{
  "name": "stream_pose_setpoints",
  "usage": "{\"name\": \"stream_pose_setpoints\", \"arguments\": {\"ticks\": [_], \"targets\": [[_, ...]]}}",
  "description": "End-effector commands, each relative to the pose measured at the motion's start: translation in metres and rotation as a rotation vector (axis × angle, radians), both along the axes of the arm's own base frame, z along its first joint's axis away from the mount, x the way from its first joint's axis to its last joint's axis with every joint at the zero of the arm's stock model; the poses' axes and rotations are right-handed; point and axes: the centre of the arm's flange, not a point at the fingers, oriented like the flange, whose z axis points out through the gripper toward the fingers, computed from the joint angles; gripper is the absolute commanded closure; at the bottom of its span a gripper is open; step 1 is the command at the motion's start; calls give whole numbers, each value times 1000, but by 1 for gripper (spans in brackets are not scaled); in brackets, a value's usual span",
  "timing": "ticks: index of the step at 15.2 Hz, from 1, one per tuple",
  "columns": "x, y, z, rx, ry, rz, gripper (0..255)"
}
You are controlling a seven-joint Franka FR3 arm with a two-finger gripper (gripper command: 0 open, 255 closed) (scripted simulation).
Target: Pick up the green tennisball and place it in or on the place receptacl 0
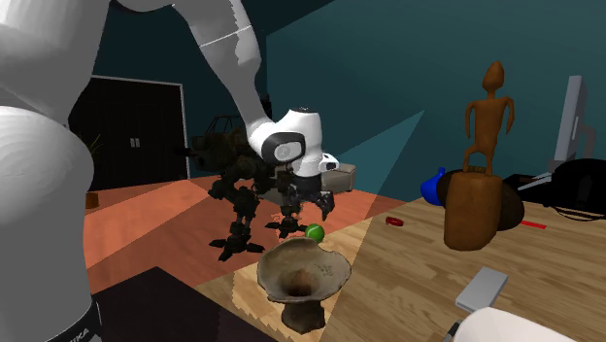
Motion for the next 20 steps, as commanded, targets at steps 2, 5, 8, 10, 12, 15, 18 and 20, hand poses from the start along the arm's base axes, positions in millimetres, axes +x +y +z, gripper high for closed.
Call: {"name": "stream_pose_setpoints", "arguments": {"ticks": [2,5,8,10,12,15,18,20], "targets": [[25,0,-31,7,-18,1,0],[41,1,-52,10,-28,2,0],[47,3,-67,10,-28,2,0],[50,4,-77,10,-28,2,0],[53,5,-85,10,-28,2,0],[53,5,-85,10,-28,2,0],[53,5,-85,10,-28,2,0],[53,5,-85,10,-28,2,255]]}}
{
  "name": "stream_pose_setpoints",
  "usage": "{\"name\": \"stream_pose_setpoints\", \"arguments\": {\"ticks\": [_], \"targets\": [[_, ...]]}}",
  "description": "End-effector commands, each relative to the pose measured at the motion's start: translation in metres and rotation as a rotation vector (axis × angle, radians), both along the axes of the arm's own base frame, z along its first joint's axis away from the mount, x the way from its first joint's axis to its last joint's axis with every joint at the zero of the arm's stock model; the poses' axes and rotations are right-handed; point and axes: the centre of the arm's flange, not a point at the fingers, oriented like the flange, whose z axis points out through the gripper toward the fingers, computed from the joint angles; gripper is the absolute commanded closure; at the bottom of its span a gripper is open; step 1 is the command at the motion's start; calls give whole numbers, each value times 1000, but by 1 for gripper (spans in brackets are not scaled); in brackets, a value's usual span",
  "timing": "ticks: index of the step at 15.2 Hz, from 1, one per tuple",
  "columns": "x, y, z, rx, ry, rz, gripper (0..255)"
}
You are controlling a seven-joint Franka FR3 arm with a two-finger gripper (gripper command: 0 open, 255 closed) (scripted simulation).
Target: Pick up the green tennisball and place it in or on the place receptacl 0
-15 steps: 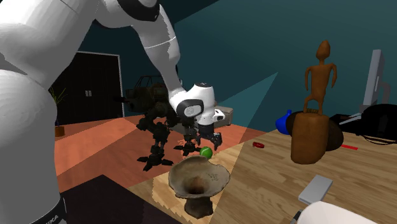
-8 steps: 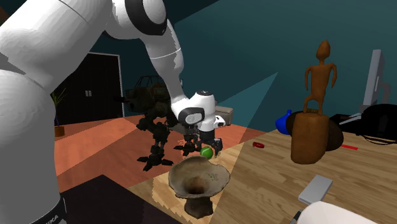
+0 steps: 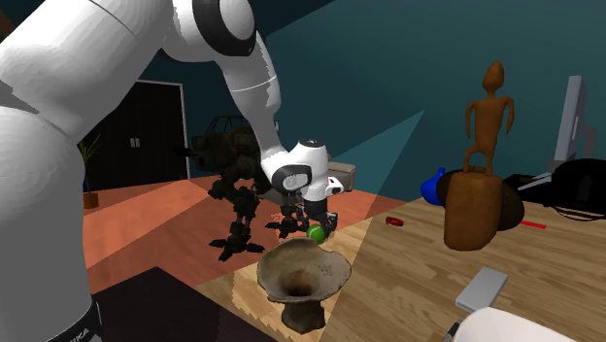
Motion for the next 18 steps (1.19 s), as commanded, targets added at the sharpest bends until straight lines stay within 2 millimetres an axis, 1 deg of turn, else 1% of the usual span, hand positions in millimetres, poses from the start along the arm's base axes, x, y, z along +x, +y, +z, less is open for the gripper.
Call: {"name": "stream_pose_setpoints", "arguments": {"ticks": [1,9,18], "targets": [[-1,-3,-2,-2,3,-5,255],[-1,-3,-2,-2,3,-5,255],[-1,-3,46,-2,3,-5,255]]}}
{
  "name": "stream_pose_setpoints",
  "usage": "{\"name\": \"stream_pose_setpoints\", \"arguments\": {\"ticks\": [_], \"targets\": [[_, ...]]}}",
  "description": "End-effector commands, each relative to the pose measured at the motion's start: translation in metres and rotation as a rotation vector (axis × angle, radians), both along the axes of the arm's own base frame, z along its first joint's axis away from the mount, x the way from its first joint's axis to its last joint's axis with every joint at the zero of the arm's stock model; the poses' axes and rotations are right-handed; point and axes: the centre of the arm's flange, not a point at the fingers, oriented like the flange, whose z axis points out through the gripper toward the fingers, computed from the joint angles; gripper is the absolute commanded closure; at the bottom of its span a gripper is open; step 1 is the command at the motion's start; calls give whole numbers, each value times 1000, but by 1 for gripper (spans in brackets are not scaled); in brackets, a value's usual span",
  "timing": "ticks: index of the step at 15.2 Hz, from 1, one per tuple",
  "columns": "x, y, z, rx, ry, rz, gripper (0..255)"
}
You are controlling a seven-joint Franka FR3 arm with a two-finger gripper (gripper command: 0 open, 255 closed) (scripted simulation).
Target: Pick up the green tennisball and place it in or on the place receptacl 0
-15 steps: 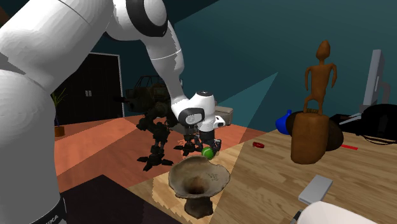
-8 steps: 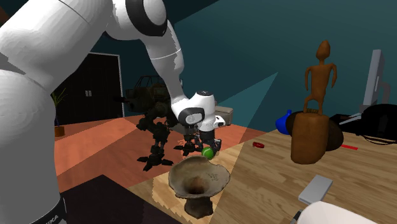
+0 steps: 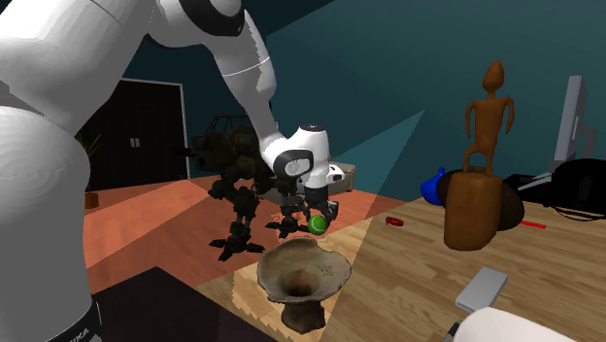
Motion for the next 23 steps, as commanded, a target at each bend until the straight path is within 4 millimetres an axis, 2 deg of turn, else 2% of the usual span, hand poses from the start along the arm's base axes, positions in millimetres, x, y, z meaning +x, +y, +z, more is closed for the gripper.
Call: {"name": "stream_pose_setpoints", "arguments": {"ticks": [1,23], "targets": [[0,0,10,0,0,0,255],[0,0,126,0,0,0,255]]}}
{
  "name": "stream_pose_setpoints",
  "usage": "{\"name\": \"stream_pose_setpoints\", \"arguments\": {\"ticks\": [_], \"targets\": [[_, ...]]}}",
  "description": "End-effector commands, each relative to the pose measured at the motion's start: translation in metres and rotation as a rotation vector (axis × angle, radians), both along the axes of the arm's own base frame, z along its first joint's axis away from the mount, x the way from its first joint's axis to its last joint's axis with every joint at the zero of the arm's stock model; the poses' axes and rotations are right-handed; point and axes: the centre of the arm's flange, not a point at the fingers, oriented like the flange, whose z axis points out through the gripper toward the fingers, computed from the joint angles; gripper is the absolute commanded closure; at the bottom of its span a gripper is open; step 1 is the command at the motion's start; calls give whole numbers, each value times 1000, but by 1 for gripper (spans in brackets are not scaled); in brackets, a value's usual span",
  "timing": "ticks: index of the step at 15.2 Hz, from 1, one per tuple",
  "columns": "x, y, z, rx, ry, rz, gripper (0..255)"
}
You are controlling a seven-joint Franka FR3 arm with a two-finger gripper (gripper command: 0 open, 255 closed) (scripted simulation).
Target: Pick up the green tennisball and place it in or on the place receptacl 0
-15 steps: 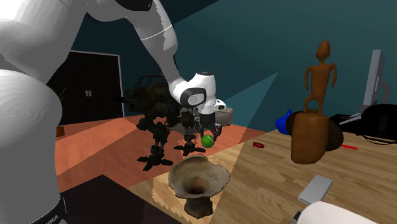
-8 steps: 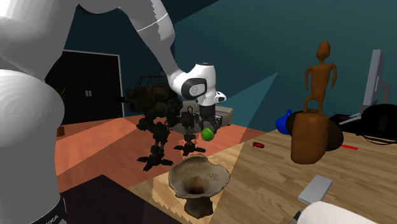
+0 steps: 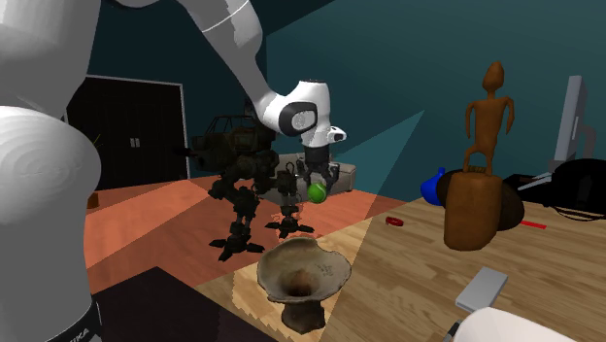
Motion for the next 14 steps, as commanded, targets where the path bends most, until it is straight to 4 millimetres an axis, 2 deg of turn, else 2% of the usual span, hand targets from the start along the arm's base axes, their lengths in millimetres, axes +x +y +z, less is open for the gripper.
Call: {"name": "stream_pose_setpoints", "arguments": {"ticks": [1,10,14], "targets": [[0,1,11,0,0,0,255],[0,1,56,0,0,0,255],[-48,-23,57,0,0,0,255]]}}
